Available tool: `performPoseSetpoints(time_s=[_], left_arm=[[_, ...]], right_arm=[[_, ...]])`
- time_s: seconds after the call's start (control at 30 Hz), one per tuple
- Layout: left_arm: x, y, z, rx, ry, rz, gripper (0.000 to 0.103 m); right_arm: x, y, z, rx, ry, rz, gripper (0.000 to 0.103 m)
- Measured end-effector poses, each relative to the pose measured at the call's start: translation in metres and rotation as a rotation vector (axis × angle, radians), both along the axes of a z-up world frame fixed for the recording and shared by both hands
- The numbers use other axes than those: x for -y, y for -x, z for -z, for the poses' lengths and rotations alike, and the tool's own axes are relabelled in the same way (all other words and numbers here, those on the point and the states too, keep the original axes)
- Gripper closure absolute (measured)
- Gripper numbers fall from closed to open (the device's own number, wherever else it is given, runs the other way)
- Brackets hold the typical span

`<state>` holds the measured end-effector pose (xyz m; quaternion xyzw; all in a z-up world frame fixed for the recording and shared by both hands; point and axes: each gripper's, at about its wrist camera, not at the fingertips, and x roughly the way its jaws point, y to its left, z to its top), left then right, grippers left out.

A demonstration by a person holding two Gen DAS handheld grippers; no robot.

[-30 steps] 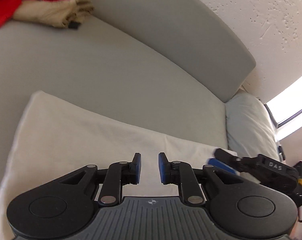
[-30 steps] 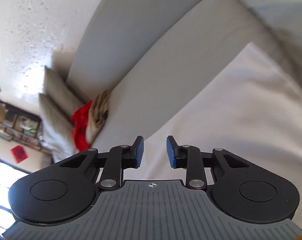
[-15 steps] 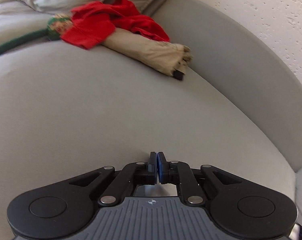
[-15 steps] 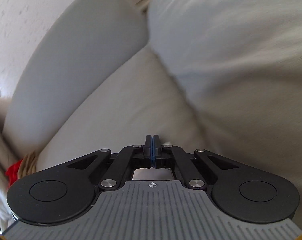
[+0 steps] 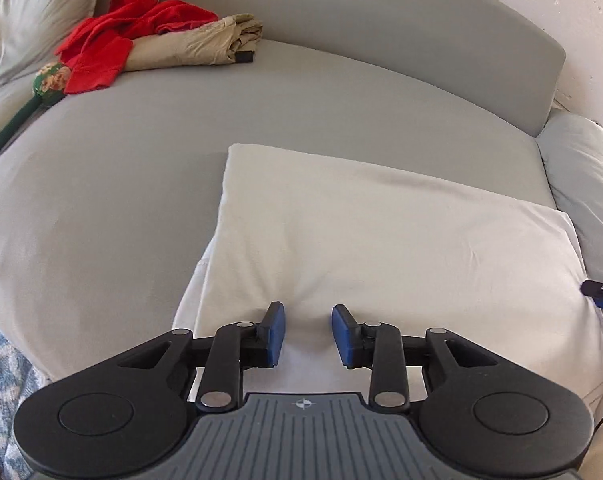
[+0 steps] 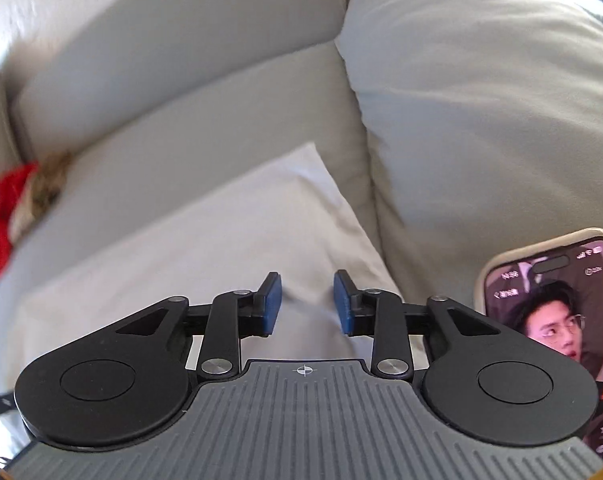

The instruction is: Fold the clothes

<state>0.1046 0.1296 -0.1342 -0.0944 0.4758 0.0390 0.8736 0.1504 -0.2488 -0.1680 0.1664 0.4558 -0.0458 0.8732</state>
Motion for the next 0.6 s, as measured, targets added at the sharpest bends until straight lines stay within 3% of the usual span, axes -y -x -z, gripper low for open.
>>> performPoseSetpoints(time_s=[0.07, 0.13, 0.2, 0.27, 0.37, 0.43, 0.5, 0.53, 0.6], left_arm=[[-0.006, 0.008, -0.007, -0.045, -0.026, -0.053, 0.077], [-0.015, 0.015, -0.011, -0.117, -0.069, -0.094, 0.075], [-0.014, 0.028, -0.02, -0.147, -0.158, -0.117, 0.081], [-0.005, 0.042, -0.035, -0.056, -0.122, -0.079, 0.081], [0.026, 0.047, -0.048, 0.052, -0.096, 0.014, 0.076], [0.065, 0.036, -0.039, 0.071, -0.237, 0.14, 0.069], [0.092, 0.022, -0.017, -0.009, -0.349, 0.235, 0.068], [0.096, 0.016, -0.005, -0.088, -0.359, 0.235, 0.069], [0.094, 0.021, 0.001, -0.133, -0.342, 0.201, 0.069]], right_arm=[[0.014, 0.01, -0.008, -0.035, 0.057, 0.093, 0.075], [0.026, 0.021, -0.014, -0.097, 0.102, 0.102, 0.075], [0.036, 0.041, -0.026, -0.088, 0.078, 0.083, 0.075], [0.046, 0.061, -0.039, -0.078, 0.053, 0.064, 0.074], [0.021, 0.076, -0.052, -0.023, 0.007, -0.046, 0.06], [-0.01, 0.075, -0.049, -0.019, 0.002, -0.153, 0.06], [-0.046, 0.068, -0.043, -0.041, 0.053, -0.258, 0.057], [-0.06, 0.069, -0.041, -0.065, 0.086, -0.298, 0.056], [-0.078, 0.075, -0.035, -0.126, 0.157, -0.36, 0.055]])
